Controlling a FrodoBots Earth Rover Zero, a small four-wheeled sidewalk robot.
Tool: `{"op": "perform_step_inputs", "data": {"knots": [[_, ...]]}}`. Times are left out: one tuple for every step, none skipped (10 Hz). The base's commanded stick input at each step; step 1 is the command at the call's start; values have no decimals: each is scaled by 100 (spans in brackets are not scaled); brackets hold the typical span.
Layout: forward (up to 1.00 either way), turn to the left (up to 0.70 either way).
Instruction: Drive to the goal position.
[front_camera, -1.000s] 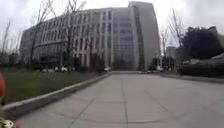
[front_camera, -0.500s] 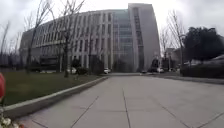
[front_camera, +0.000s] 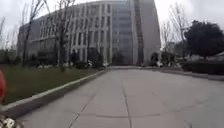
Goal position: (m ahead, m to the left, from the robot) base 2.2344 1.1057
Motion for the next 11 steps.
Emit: {"op": "perform_step_inputs", "data": {"knots": [[70, 0], [70, 0], [70, 0], [70, 0], [70, 0], [70, 0], [70, 0], [70, 0], [70, 0], [70, 0], [70, 0]]}}
